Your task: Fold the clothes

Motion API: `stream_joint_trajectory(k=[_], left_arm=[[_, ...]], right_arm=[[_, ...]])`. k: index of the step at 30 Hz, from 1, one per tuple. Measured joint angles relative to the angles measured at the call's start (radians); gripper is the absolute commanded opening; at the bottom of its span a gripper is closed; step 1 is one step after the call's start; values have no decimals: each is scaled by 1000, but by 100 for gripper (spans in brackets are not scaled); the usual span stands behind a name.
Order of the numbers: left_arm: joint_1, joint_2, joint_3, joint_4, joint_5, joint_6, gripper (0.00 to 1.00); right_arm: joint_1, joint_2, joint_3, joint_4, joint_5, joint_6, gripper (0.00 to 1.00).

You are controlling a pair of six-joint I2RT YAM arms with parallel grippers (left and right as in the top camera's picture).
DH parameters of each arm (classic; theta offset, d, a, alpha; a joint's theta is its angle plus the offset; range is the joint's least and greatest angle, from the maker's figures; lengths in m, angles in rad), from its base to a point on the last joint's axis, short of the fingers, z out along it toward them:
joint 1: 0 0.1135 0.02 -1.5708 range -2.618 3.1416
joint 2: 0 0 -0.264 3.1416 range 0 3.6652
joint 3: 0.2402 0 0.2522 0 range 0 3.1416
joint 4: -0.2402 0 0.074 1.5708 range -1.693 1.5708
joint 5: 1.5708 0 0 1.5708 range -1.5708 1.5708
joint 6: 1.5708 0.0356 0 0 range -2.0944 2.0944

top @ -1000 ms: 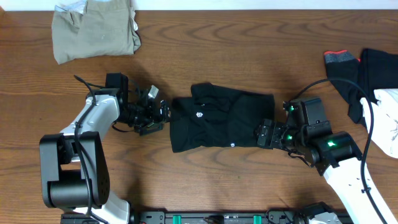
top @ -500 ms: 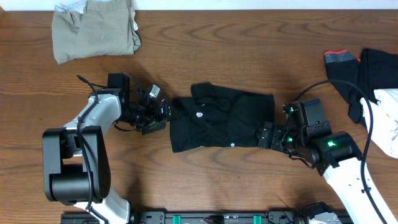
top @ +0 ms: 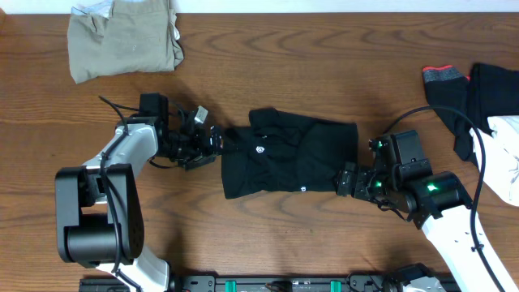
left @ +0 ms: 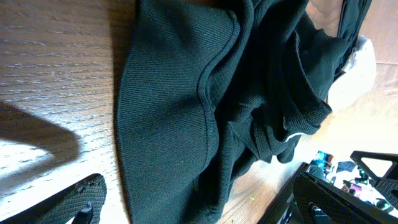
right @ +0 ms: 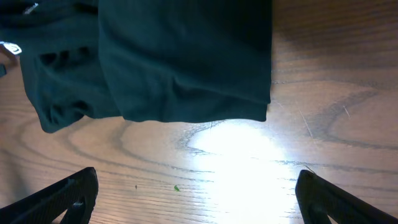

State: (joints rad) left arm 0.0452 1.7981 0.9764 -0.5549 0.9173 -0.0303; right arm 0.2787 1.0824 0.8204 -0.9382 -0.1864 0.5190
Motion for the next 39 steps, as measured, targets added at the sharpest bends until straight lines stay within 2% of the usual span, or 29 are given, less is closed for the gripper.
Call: stream_joint_trajectory(k=[8,18,30,39], left_arm=[[64,0,0,3,-7,-4,98],[64,52,0,19,-6,-22,98],[65,93,0,34,75,-26,98],[-21,110,2,61,103,-26,98]], right_arm=[[0,0,0,-19,0,-27,99],[0,0,0,-20,0,-30,99],[0,0,0,-14,0,-31,99],[0,0,0,-3,0,-30,99]])
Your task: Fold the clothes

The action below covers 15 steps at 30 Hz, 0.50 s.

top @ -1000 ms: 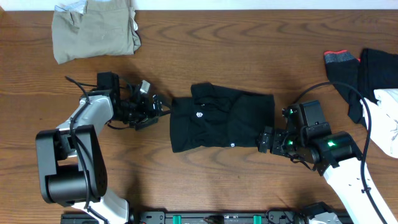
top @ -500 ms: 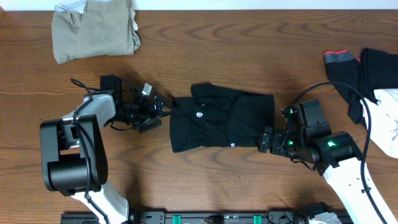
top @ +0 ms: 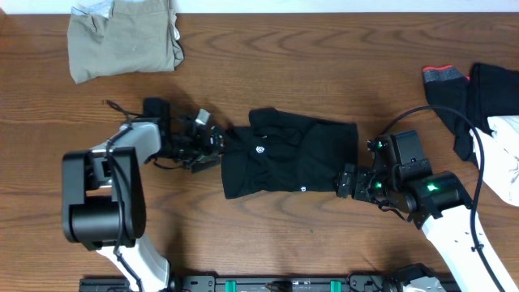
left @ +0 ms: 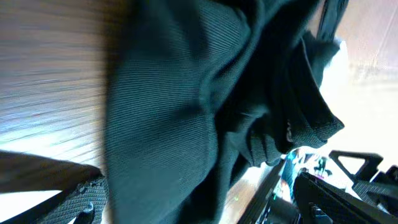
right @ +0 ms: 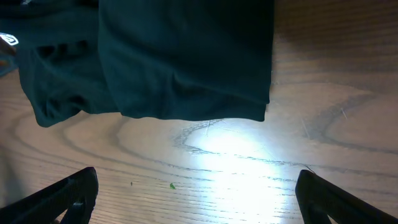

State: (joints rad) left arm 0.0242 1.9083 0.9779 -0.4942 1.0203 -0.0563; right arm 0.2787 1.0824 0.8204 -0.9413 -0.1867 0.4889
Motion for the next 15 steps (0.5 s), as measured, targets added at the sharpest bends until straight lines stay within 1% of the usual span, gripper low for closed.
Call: stream_joint_trajectory(k=[5,15], left_arm=[[-69,22,9,56,29,-31,98],[-108,58,21,141,82,-78,98]], right_arm=[[0,0,0,-4,0,0,99],[0,0,0,-12,0,0,99]])
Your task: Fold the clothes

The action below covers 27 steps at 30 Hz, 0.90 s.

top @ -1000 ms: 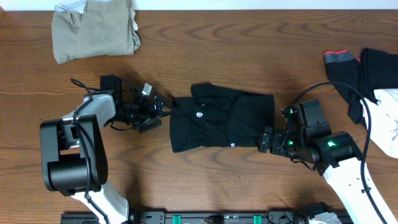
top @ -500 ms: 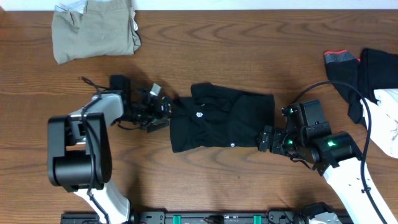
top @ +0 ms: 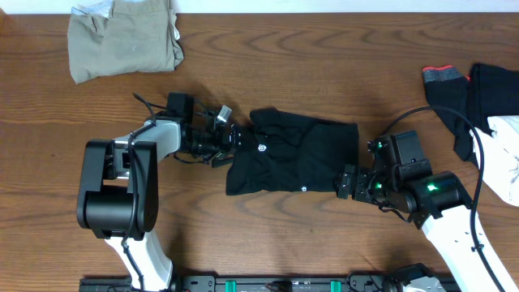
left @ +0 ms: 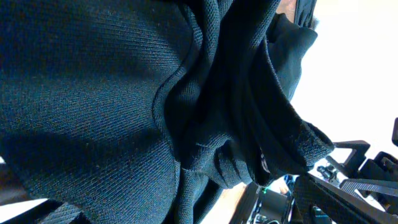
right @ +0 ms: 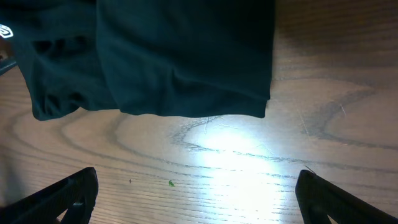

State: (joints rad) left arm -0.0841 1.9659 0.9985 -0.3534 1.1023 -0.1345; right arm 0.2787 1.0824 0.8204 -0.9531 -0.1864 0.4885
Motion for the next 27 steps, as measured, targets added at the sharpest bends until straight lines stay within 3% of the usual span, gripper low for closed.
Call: stream_joint_trajectory(k=[21,27], left_arm=[[-43,34,-2,130,74,9,98],[-43,34,-2,131,74,8,98]], right_arm=[[0,17,0,61,0,0,99],[3,80,0,208,-29,1,98]])
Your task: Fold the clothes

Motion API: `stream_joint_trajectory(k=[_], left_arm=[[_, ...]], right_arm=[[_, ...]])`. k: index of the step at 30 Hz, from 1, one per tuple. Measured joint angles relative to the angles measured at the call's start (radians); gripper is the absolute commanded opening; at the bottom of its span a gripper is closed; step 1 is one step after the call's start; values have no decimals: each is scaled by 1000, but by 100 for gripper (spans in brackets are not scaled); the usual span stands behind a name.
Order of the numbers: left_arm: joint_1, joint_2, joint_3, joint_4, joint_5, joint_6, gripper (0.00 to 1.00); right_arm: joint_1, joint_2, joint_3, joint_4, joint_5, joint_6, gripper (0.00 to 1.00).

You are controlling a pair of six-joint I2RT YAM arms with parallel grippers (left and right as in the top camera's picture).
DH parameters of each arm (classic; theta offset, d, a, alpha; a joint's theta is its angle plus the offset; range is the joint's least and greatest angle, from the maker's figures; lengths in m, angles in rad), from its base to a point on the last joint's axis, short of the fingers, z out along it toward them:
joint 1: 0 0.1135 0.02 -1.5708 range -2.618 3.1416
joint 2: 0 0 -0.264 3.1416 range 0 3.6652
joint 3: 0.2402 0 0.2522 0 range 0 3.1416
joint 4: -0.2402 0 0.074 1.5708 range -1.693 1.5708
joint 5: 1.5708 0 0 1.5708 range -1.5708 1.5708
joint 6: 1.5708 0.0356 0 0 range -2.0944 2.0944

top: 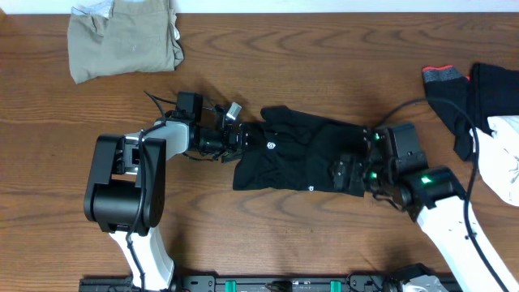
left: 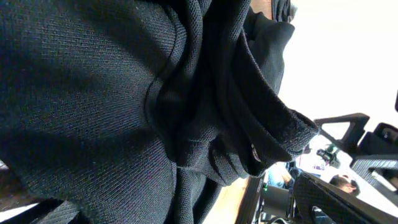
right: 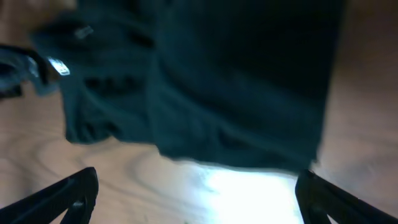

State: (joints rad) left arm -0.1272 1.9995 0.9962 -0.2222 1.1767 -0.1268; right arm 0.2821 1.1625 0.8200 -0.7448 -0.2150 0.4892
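A black top (top: pixel 300 154) with a small white logo lies crumpled and roughly rectangular at the table's middle. My left gripper (top: pixel 235 138) is pushed into its left edge. In the left wrist view, bunched black folds (left: pixel 155 106) fill the space between the wide-apart fingers, and the left gripper (left: pixel 186 208) is open. My right gripper (top: pixel 345 173) sits at the top's lower right edge. In the right wrist view the right gripper (right: pixel 199 196) is open over bare wood, with the blurred hem (right: pixel 236 155) just ahead of it.
A folded beige garment (top: pixel 122 36) lies at the far left corner. A heap of unfolded clothes (top: pixel 474 93), dark with a red-trimmed piece and a white one (top: pixel 507 162), lies at the right edge. The wooden table (top: pixel 268 65) shows between them.
My left gripper has moved a little further right into the top's left edge, and the top has shifted slightly right. My right gripper has moved up-left, closer onto the hem.
My left gripper stood open on the wood just left of the black top, and the right one open off its lower right corner. The left gripper then was against the collar folds. Now both are closer in and the top lies a bit further right.
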Motion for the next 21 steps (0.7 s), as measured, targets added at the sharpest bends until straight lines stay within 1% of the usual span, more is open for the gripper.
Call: stream_joint_trajectory(k=[3,6,8,9,10,11,12,16,19,21], left_arm=[[0,0,0,1,-3,-13,98],[0,0,0,4,-5,-31,98],[0,0,0,5,-6,-35,98],[0,0,0,6,-6,-38,98],[0,0,0,7,-6,-39,98],[0,0,0,8,-6,-42,98],[0,0,0,8,-6,-43,98],[0,0,0,10,-7,-53,98],[0,0,0,11,-8,-56,98],[0,0,0,11,-8,-56,98]], right_arm=[[11,56,0,91,-24,3,96],[29,120,0,144,-40,12,86],[43,156,0,182,-58,17,75],[49,169,0,205,-68,22,68],[61,186,0,240,-84,24,49],[70,197,0,264,-96,30,45],[85,211,0,301,-106,42,36],[117,250,0,403,-131,90,20],[126,286,0,478,-138,124,10],[129,325,0,531,-142,152,6]])
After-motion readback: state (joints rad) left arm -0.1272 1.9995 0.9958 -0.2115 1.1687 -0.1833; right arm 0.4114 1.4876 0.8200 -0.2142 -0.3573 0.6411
